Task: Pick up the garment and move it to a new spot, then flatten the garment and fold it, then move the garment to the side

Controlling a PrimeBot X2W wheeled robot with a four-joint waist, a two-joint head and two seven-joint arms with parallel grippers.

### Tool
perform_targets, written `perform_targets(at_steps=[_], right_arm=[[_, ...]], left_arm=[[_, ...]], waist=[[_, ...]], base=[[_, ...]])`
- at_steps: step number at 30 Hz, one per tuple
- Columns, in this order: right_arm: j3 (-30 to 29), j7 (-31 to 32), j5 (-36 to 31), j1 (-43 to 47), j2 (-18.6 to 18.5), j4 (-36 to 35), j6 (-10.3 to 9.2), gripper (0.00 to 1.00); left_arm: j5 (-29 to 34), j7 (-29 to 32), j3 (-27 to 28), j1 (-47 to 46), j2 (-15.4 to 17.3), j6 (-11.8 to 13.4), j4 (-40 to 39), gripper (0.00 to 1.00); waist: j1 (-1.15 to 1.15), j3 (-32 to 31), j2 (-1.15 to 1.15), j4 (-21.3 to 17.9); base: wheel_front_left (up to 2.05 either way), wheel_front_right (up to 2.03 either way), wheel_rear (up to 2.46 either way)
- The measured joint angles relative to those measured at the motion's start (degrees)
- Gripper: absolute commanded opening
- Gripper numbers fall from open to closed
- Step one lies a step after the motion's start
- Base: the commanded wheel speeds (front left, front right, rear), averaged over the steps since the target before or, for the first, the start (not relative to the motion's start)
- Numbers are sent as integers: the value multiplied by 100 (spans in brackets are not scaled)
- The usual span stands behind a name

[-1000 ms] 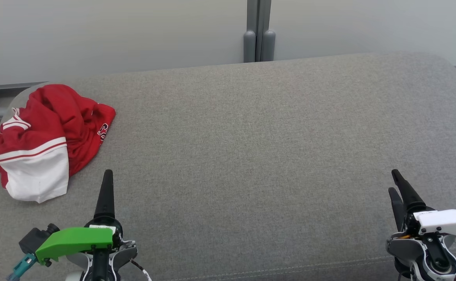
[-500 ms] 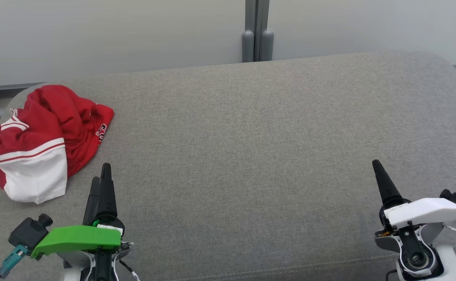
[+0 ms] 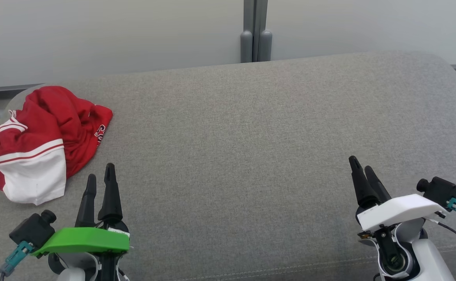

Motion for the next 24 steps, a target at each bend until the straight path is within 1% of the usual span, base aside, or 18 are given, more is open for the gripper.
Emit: perform_targets(at_steps=[9, 15, 18, 24], right_arm=[[271, -245, -609, 24, -10, -47, 0, 100], [367, -391, -879, 35, -24, -131, 0, 100], [544, -510, -1237, 36, -27, -123, 0, 100], [701, -656, -1600, 36, -31, -158, 0, 100]], left_arm=[[713, -84, 40, 62, -1, 18, -12, 100], [1176, -143, 59, 85, -2, 24, -142, 100], [1410, -177, 123, 117, -4, 24, -181, 100], [1790, -224, 134, 140, -4, 24, -149, 100]], waist=[[0, -14, 0, -6], [0, -17, 0, -14], [0, -19, 0, -25], [0, -27, 0, -43]], base=[[0, 0, 0], [0, 0, 0], [0, 0, 0], [0, 0, 0]])
